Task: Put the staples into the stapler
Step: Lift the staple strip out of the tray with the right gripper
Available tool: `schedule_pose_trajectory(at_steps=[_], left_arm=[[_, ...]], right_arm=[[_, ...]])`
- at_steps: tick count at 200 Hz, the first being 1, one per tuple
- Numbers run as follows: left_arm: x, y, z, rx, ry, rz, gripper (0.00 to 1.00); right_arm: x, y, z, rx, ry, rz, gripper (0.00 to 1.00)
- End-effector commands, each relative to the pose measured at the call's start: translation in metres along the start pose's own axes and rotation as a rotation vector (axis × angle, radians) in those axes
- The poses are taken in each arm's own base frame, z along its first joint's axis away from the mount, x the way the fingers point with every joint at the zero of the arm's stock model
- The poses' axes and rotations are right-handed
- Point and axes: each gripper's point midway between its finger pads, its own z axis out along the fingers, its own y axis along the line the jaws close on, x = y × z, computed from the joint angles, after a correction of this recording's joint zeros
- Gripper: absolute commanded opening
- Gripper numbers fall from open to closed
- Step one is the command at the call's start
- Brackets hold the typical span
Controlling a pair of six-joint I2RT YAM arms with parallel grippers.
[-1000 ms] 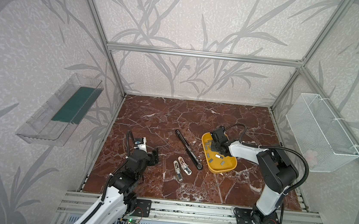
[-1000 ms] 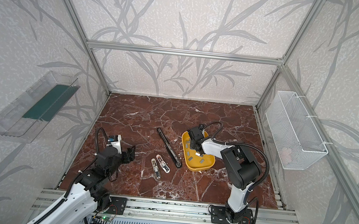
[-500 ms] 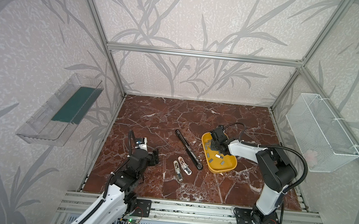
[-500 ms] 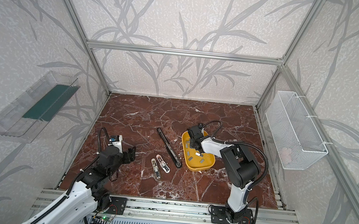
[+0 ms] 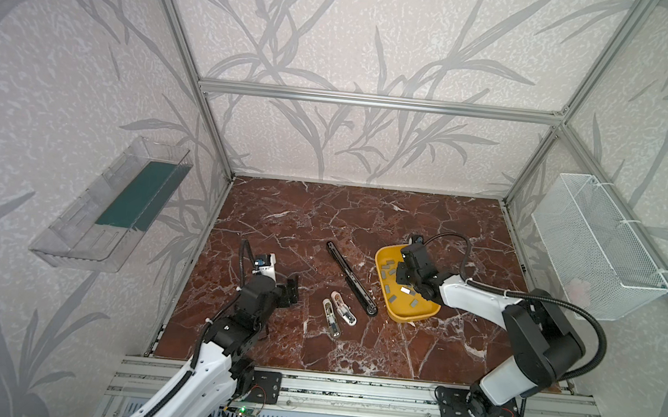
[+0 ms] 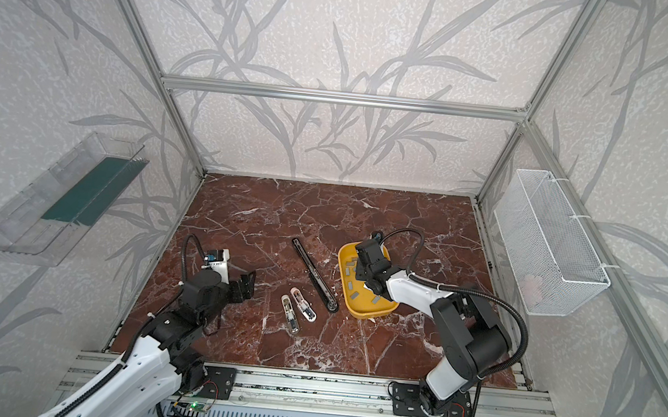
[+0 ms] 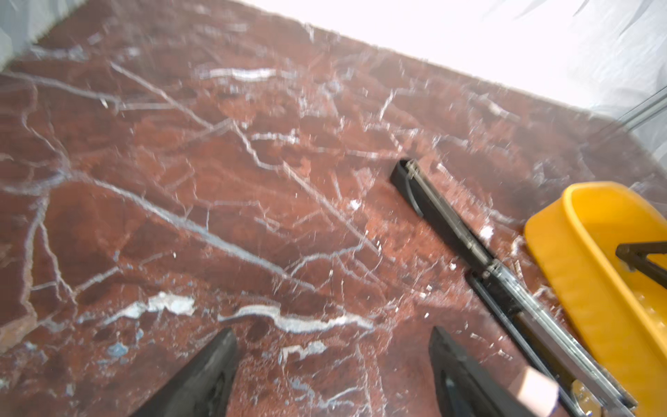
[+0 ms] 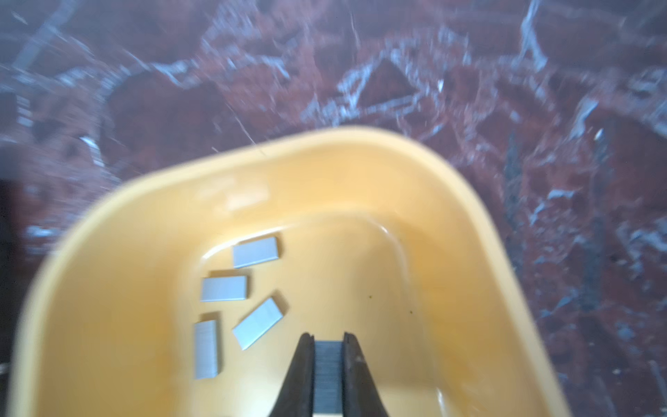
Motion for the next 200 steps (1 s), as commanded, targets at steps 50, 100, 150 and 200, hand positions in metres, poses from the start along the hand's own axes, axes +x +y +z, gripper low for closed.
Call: schedule_pose_trajectory(at_steps=[50, 100, 150, 200], left_arm=[[-0.008, 0.007, -0.015, 0.01, -0.109, -0.038, 0.87], [-0.004, 0.003, -0.006, 0.008, -0.053, -0.038, 0.92], [0.0, 0.007, 0.001, -0.038, -0.013, -0.043, 0.94], [0.0, 0.018, 0.002, -0.104, -0.007, -0.048, 0.97]], right_arm=[[-0.026, 0.004, -0.052, -0.078, -0.118, -0.003, 0.11], [-0.005, 0.009, -0.1, -0.065, -0.147, -0.041, 0.1], [0.005, 0.041, -0.145, -0.145, -0.19, -0.097, 0.1], [0.004, 0.082, -0.168, -0.259, -0.215, -0.125, 0.09]])
